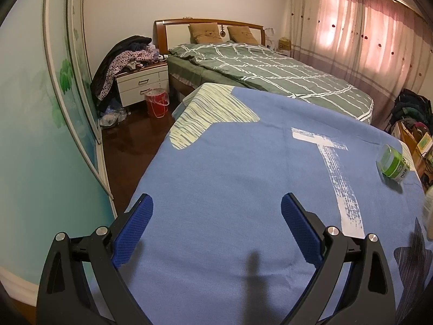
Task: Collect trash
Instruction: 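Carry the white lid with the right gripper and drop it into the bin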
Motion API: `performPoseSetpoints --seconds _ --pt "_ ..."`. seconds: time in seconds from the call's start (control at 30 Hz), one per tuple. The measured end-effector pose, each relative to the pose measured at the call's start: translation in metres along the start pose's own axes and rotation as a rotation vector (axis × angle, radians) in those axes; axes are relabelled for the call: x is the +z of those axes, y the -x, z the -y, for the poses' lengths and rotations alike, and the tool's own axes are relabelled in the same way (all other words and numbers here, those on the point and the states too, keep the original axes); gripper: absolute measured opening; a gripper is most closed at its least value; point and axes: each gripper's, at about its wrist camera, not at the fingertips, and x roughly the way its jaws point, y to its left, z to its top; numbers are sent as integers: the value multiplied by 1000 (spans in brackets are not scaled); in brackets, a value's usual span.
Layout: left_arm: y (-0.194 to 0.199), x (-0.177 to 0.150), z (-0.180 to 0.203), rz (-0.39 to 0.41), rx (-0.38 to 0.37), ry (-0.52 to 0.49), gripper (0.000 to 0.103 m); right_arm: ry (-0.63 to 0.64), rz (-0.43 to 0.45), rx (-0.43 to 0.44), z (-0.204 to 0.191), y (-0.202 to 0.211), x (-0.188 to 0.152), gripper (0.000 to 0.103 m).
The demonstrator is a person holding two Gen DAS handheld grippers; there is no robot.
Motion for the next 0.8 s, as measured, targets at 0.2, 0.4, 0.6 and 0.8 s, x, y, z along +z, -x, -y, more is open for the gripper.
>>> performPoseSetpoints --seconds 0.2,0.4,0.6,0.8 --pt "0 0 1 3 1 -7 94 -135 38 -92 66 33 -14 5" --pt "2 0 4 6 1 -21 94 -274 94 -242 127 59 -29 5" --pt "3 -2 9 8 -2 -45 94 -395 120 -367 173 68 -41 6" --pt "6 -1 14 18 -6 -71 94 -485 152 -438 193 68 -53 38"
